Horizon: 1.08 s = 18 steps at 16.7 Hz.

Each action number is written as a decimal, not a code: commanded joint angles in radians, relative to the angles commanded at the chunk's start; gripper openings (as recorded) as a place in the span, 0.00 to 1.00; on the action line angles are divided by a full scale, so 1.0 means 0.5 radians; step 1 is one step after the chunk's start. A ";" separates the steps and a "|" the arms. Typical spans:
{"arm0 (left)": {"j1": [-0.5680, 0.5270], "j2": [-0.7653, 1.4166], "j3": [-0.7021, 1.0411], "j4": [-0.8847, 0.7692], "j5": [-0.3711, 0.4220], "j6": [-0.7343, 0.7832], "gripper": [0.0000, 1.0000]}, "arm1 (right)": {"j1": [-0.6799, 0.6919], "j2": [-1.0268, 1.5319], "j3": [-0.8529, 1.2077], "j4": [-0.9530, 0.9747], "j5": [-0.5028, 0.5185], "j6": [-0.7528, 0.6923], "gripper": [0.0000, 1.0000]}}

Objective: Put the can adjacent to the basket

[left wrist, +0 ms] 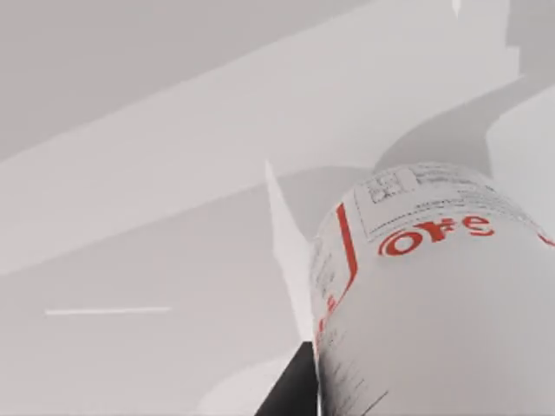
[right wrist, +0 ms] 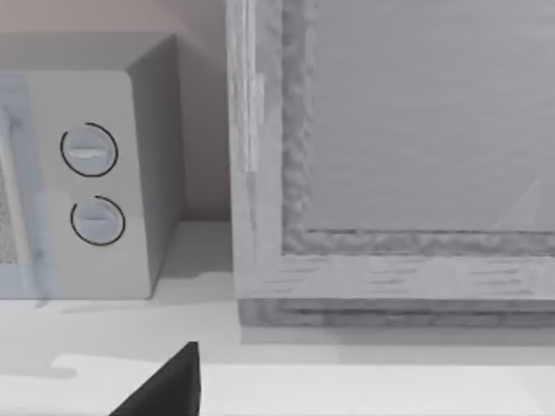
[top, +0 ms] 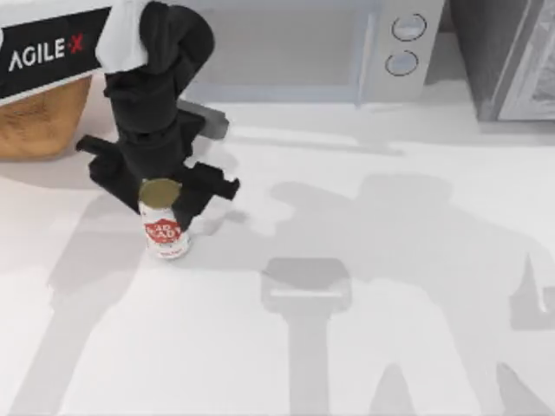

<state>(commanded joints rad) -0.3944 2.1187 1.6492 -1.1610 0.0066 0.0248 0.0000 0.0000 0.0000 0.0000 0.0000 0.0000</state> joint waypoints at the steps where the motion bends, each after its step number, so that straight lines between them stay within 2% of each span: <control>1: 0.088 -0.063 -0.089 0.017 0.000 -0.046 0.00 | 0.000 0.000 0.000 0.000 0.000 0.000 1.00; 5: 0.399 -0.260 -0.349 0.117 -0.007 -0.200 0.00 | 0.000 0.000 0.000 0.000 0.000 0.000 1.00; 8: 0.528 -0.310 -0.394 0.200 -0.013 -0.251 0.00 | 0.000 0.000 0.000 0.000 0.000 0.000 1.00; 13: 0.522 -0.301 -0.394 0.199 -0.017 -0.246 0.00 | 0.000 0.000 0.000 0.000 0.000 0.000 1.00; 18: 0.395 -0.255 -0.544 0.197 -0.060 -0.263 0.00 | 0.000 0.000 0.000 0.000 0.000 0.000 1.00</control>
<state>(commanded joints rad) -0.1969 1.9911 1.3775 -1.0626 -0.0231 -0.1064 0.0000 0.0000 0.0000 0.0000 0.0000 0.0000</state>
